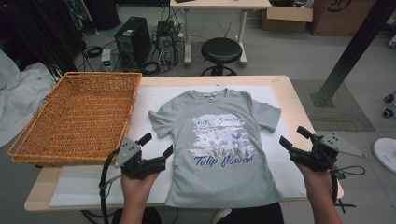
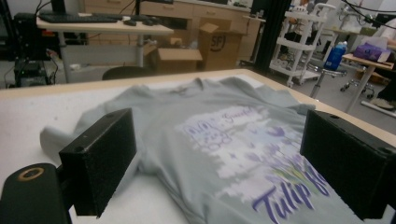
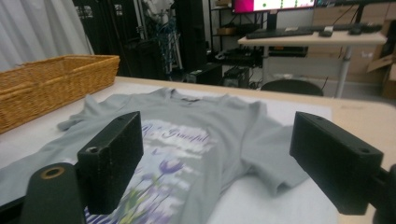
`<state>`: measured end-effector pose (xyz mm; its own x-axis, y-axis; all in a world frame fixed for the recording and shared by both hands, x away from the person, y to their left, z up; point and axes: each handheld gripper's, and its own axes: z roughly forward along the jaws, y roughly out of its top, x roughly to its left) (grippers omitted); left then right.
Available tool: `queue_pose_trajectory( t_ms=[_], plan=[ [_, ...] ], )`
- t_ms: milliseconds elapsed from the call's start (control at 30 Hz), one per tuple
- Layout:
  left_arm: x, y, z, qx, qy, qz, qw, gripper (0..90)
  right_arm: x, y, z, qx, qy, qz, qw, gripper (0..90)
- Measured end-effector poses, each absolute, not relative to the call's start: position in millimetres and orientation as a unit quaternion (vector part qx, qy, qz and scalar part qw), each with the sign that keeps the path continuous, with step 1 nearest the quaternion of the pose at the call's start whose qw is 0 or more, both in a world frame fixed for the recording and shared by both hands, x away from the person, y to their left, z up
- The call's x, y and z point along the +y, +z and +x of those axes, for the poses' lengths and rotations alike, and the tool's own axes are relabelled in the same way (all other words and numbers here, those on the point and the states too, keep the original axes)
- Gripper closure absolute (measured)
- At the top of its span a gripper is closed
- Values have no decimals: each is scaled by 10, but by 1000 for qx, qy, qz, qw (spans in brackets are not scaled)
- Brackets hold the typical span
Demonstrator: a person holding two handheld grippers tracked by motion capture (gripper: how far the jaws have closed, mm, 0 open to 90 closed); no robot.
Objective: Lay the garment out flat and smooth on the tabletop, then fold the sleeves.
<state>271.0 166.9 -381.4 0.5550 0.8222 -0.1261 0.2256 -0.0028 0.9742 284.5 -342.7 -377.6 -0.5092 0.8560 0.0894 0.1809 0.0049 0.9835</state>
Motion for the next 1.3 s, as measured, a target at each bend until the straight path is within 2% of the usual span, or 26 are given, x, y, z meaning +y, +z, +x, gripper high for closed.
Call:
queue_pose_trajectory(
  t_ms=[300, 733, 1100, 1300],
  plan=[
    [1723, -3582, 2979, 392, 254, 654, 595, 112, -3440, -3659, 3065, 647, 582, 395, 295, 133],
    [1759, -3669, 3097, 389, 235, 652, 607, 113, -3345, -3749, 3300, 660, 571, 400, 280, 133],
    [1743, -3692, 3185, 373, 216, 655, 621, 114, -3311, -3746, 3444, 667, 557, 404, 284, 132],
    [1694, -3696, 3166, 366, 214, 655, 625, 114, -3455, -3754, 3778, 675, 528, 434, 279, 131]
  ],
)
